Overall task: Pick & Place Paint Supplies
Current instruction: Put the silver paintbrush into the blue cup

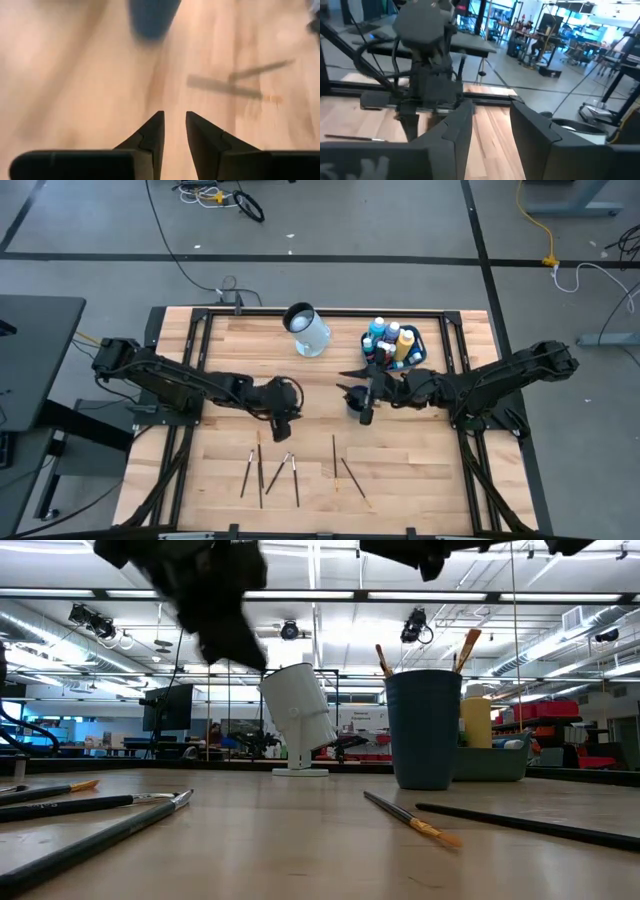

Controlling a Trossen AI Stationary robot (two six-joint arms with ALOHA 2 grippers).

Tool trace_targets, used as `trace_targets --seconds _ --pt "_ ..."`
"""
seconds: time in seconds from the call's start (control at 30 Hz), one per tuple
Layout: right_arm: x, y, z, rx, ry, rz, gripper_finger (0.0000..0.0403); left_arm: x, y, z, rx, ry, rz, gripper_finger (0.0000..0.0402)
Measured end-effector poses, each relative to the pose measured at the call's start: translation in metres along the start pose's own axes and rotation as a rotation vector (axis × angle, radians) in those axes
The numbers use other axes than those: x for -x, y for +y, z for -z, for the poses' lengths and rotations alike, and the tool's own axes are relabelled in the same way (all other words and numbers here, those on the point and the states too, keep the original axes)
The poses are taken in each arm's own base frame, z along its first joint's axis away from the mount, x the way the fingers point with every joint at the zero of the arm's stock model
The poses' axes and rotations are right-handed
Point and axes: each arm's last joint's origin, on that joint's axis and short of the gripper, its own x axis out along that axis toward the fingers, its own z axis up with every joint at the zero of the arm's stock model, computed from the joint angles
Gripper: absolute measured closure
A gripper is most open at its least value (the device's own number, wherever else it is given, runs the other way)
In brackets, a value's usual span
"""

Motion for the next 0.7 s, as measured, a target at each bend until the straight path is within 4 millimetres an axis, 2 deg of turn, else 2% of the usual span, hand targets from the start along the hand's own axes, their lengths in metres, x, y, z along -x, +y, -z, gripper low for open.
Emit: trace_targets --seconds 0.17,0.33,0.5,0.7 --pt "-0.002 -0.005 0.004 0.022 0.037 0.014 0.0266 0.004 0.007 0.028 0.239 0.307 -0.054 0.0314" --pt "-0.004 -0.009 0.006 0.032 0.05 0.028 0.0266 0.012 0.003 0.047 0.396 0.498 -0.115 0.0314" --pt "-0.006 -0.014 0.007 0.053 0.056 0.045 0.0266 0.014 -0.012 0.058 0.558 0.587 -0.079 0.0315" --pt "-0.006 -0.015 0.008 0.062 0.063 0.048 0.0266 0.018 -0.018 0.068 0.657 0.621 -0.154 0.0316"
